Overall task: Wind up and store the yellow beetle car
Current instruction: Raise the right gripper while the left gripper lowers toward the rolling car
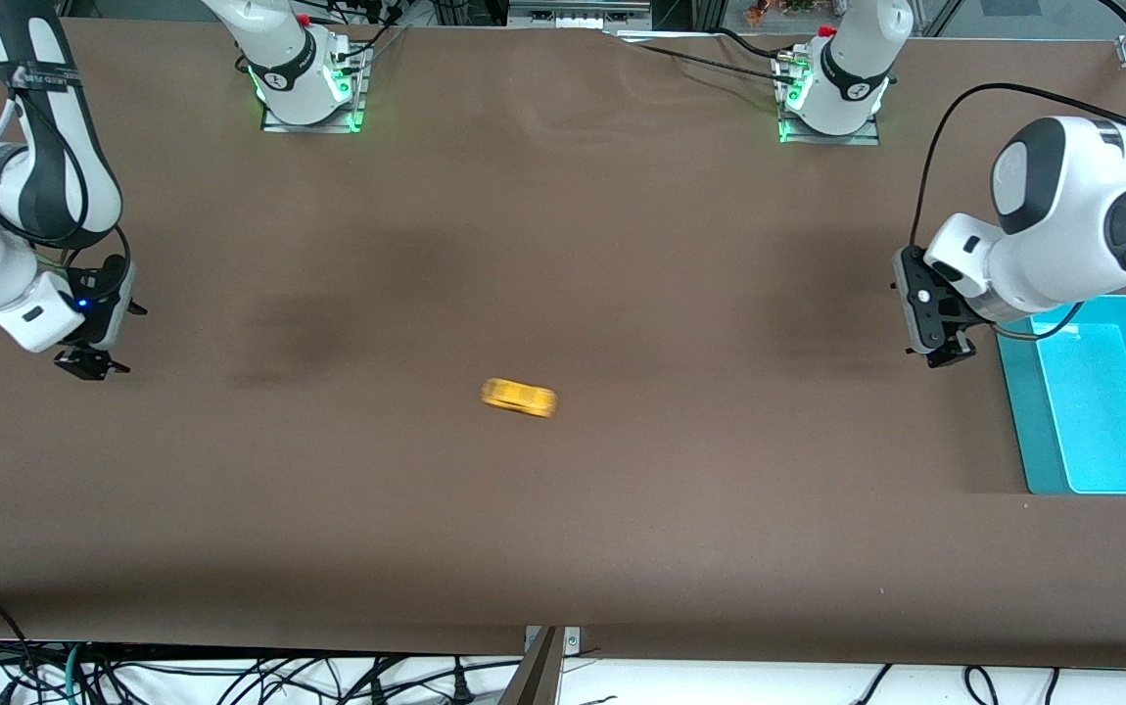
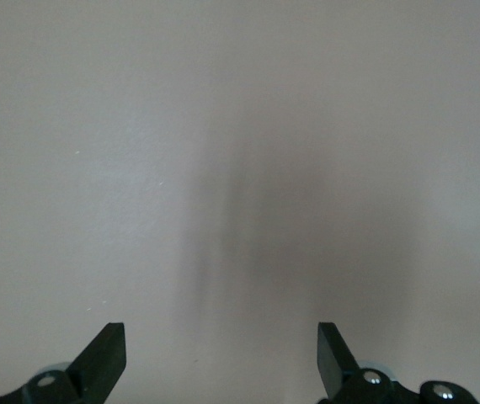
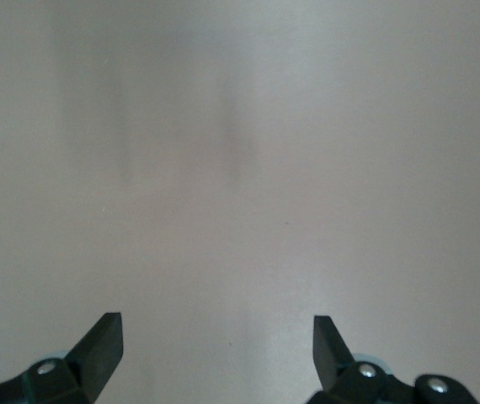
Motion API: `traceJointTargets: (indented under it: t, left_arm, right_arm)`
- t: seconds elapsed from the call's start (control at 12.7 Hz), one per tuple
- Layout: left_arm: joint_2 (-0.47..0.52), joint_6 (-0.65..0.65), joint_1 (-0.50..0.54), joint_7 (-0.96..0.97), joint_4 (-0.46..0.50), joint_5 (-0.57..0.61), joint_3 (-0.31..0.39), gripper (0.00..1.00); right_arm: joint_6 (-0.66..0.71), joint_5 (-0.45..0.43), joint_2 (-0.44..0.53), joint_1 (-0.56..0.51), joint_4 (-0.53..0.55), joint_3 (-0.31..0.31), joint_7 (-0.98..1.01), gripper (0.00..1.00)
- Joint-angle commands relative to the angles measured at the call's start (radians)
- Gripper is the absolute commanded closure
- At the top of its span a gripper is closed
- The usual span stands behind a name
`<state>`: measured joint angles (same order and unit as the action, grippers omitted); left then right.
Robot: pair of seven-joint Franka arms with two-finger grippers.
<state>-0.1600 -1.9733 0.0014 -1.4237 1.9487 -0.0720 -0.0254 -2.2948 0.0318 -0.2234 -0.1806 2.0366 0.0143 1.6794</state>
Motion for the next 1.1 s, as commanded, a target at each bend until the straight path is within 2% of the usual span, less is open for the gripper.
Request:
traceJointTargets:
  t: [0.0,0.39,0.63,0.71,1.02]
  left_arm:
    - [-0.026,-0.067,0.051,-0.107,0.004,-0.003,-0.004,0.00]
    - [-0.150,-0.172,0.071,-0.249,-0.070,0.001,-0.001,0.00]
    - [-0.228,-0.286,0.143,-0.371,-0.074,-0.009,-0.001,0.00]
    - [-0.254,-0.311,0.152,-0.389,-0.099,-0.008,-0.001,0.00]
    - [-0.372,-0.322,0.167,-0.417,-0.296,0.008,0.007,0.00]
  right_arm:
    - [0.075,0.007,0.013,-0.013,-0.064,-0.048,-0.159,0.00]
    - [0.101,0.031,0.013,-0.013,-0.091,-0.074,-0.173,0.00]
    - [0.115,0.059,0.012,-0.013,-0.095,-0.076,-0.173,0.00]
    - [0.121,0.059,0.012,-0.013,-0.096,-0.082,-0.173,0.00]
    - [0.159,0.088,0.013,-0.013,-0.113,-0.088,-0.243,0.00]
